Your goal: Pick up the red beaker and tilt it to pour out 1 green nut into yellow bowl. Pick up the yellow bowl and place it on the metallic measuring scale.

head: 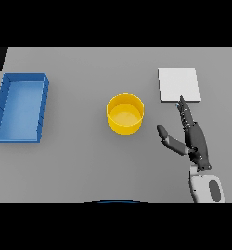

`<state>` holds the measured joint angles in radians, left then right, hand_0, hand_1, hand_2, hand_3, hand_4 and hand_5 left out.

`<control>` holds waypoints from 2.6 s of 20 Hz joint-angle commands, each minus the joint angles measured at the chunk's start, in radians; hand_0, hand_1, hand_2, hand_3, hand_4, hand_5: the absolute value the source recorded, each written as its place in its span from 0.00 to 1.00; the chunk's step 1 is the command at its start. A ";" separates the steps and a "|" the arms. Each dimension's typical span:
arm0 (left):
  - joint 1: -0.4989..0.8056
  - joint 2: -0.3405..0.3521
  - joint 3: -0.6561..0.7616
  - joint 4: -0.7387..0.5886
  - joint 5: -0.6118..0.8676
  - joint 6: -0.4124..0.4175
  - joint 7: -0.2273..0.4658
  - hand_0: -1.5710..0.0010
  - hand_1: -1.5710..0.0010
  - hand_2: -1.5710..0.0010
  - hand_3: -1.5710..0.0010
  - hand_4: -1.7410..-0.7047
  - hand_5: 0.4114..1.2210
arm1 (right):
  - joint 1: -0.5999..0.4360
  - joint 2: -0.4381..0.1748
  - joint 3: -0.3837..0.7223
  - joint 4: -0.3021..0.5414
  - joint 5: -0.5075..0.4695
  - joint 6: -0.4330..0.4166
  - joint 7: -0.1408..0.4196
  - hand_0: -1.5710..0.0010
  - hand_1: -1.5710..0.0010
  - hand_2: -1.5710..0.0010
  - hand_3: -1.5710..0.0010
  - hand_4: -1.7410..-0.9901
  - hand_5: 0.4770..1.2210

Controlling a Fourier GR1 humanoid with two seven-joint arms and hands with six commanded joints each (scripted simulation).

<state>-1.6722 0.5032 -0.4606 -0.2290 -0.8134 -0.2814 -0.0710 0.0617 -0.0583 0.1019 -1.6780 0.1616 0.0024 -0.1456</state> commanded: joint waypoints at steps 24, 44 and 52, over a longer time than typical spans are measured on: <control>1.029 0.060 0.373 -0.650 0.676 0.453 0.494 0.00 0.00 0.00 0.00 0.00 0.71 | -0.007 -0.036 0.010 0.010 0.029 0.008 -0.004 1.00 1.00 1.00 1.00 0.77 0.26; 1.138 0.117 0.321 -0.882 0.745 0.267 0.528 0.97 0.98 0.98 0.98 0.92 0.29 | -0.047 -0.067 0.061 0.006 0.146 -0.007 0.058 1.00 1.00 1.00 1.00 0.87 0.23; 1.169 0.092 0.320 -0.937 0.769 0.279 0.541 1.00 1.00 1.00 1.00 0.90 0.34 | -0.278 -0.292 0.237 0.078 0.445 0.155 0.084 1.00 1.00 1.00 1.00 0.80 0.20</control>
<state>-0.5038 0.5956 -0.1403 -1.1664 -0.0449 -0.0021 0.4707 -0.2170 -0.3498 0.3393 -1.5998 0.6065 0.1568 -0.0623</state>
